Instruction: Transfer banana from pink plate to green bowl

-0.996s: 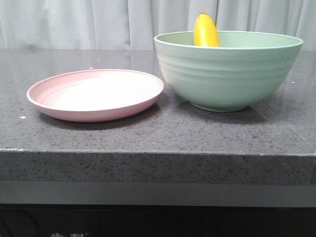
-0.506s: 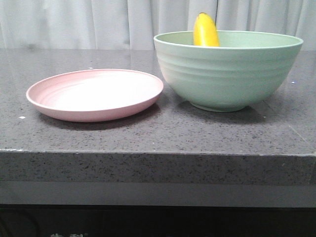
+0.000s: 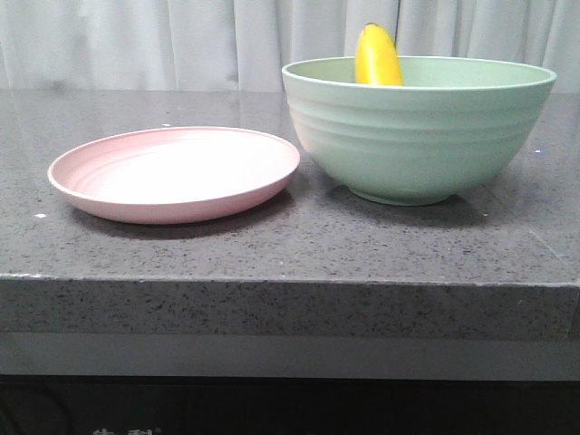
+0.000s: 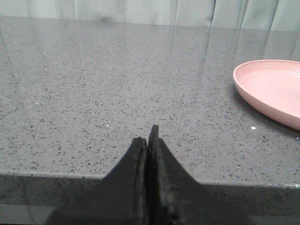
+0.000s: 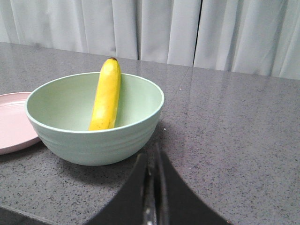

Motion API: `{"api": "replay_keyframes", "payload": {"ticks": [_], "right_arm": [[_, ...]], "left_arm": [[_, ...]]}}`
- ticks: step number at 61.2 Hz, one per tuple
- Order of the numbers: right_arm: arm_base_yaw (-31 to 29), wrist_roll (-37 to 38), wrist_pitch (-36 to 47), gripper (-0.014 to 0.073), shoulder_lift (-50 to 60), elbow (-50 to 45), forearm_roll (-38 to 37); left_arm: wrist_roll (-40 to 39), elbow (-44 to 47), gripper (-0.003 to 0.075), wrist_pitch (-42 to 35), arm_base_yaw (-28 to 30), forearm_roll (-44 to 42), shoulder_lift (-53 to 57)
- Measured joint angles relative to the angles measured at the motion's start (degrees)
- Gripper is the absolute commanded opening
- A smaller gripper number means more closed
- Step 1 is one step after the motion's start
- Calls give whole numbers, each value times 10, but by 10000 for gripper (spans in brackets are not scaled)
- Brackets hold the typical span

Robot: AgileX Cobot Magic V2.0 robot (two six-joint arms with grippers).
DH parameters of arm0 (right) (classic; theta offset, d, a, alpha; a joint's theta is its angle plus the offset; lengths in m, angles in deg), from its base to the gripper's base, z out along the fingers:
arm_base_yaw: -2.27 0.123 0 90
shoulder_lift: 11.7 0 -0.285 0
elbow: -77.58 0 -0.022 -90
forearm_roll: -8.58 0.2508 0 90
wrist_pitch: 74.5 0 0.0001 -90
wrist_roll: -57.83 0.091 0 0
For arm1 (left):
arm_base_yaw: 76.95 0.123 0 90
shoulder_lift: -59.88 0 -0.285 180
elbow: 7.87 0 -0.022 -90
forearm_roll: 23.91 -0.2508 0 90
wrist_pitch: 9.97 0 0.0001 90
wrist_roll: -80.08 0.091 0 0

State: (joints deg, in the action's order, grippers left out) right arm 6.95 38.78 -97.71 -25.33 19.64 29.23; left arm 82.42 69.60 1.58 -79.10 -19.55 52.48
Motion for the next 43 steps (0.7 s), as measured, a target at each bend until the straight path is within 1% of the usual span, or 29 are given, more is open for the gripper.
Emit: {"api": "replay_keyframes", "payload": {"ticks": [16,24,28,33,38,43], "right_arm": [[0,0,1,-59,0,-1,0],[0,8,42,-59,0,-35,-8],[-4,39,77,-59,1,-63,-29],[-13,107,121,-59,9,-106,-75],[-24,164,147,-59,26,-144,-111],[-29,186,158,-59,50,-182,-123]], "left_arm": [[0,0,-18,-1,0,0,0],[0,0,-18,-1,0,0,0],[0,0,-18,-3,0,0,0],[0,0,-18,-3,0,0,0],[0,0,-18,-3,0,0,0],[0,0,-18,-3,0,0,0]]}}
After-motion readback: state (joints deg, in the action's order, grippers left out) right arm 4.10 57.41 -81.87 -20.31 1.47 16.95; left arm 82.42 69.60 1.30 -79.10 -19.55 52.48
